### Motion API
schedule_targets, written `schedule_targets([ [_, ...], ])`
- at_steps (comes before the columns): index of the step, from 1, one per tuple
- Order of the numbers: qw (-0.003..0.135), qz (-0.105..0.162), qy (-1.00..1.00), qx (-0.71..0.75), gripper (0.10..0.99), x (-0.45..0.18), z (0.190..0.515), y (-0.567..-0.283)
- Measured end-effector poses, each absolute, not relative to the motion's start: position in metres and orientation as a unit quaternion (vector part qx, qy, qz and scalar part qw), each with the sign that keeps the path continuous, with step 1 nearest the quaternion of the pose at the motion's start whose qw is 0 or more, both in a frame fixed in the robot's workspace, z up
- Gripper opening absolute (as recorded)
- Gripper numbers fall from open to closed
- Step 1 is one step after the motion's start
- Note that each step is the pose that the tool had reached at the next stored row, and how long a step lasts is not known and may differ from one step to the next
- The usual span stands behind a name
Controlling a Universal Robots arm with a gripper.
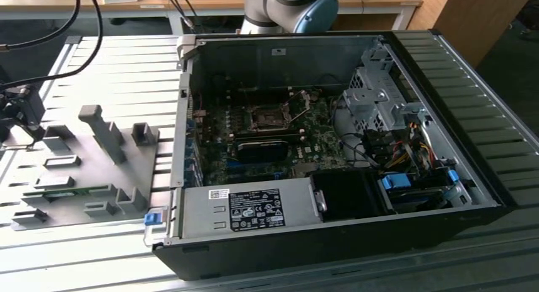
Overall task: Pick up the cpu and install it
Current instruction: 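Pick up the cpu and move it towards the insertion slot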
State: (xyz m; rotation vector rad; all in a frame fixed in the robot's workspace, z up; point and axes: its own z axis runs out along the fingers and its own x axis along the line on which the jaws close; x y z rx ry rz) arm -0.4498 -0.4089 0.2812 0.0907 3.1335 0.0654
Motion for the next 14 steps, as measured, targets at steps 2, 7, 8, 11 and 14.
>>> schedule_targets([
  [2,0.003,0.021,0.999,0.029,0.545,-0.45,0.283,-0.409],
  [7,0.003,0.021,0.999,0.029,0.545,-0.45,0.289,-0.408],
  [8,0.003,0.021,0.999,0.029,0.545,-0.45,0.29,-0.408],
  [11,0.003,0.021,0.999,0.029,0.545,-0.45,0.294,-0.407],
  [14,0.003,0.021,0.999,0.029,0.545,-0.45,0.297,-0.407],
])
